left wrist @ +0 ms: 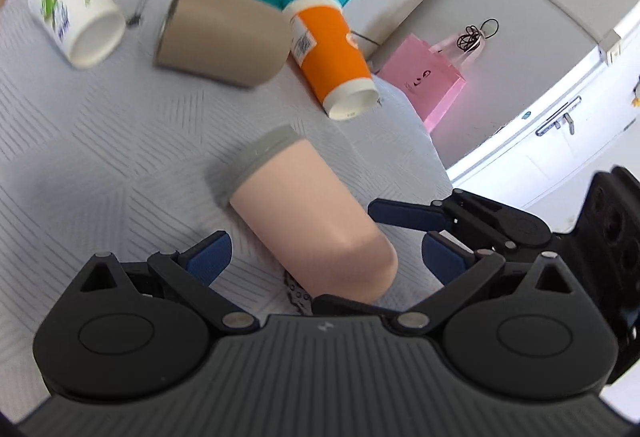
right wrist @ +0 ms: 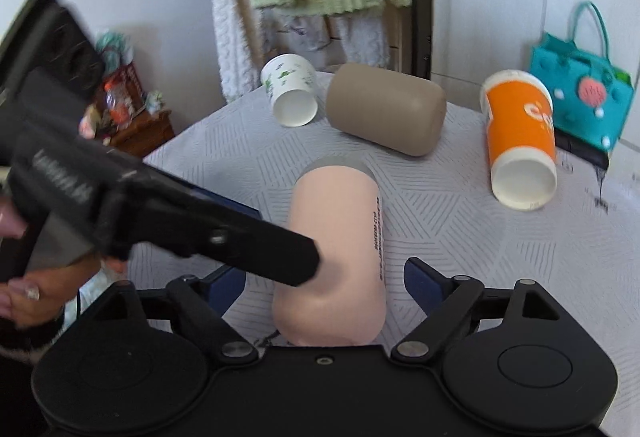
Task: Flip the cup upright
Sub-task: 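Rotate the right gripper to turn the pink tumbler lid-up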
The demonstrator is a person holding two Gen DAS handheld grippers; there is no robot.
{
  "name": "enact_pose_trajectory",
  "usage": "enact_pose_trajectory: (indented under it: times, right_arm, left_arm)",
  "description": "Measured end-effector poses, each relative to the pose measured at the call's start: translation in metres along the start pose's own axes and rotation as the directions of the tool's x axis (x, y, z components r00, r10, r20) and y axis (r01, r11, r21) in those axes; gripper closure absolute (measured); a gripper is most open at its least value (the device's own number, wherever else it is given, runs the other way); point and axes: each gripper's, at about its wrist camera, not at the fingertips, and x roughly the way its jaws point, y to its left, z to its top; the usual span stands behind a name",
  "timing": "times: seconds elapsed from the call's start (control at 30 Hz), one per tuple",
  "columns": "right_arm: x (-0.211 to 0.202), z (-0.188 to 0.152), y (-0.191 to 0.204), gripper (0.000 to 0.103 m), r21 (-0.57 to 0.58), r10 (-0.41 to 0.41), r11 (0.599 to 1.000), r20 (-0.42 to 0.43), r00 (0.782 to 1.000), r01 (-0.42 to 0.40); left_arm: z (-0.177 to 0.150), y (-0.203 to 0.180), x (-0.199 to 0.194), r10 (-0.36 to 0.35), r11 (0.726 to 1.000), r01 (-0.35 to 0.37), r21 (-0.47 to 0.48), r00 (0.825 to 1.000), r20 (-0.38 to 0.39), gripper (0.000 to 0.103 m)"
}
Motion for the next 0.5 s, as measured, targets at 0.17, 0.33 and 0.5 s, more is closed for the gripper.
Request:
enact_pose_trajectory:
  times: [0.17, 0.33, 0.5]
  right_arm:
    - [0.004, 0.006, -0.005, 0.013, -0.010, 0.028, 1.000, -0.021, 0.999, -0.028]
    - [0.014, 0.016, -0.016, 0.013, 0.008, 0.067, 0.998, -0.047, 0.997, -0.067]
    - [0.022, 0.016, -0.016, 0.014, -0.017, 0.042, 0.999, -0.080, 0.996, -0.044]
  left_arm:
    - [0.003, 0.001, 0.013, -0.041, 0.998, 0.040, -0.038, 0.999, -0.010, 0.003]
    - [0.007, 0.005, 0.023, -0.025, 0.998, 0.025, -0.054, 1.000, 0.001, 0.009]
    - [0.006, 0.005, 0.029, -0.023, 0.999, 0.023, -0.042, 1.000, -0.017, 0.021]
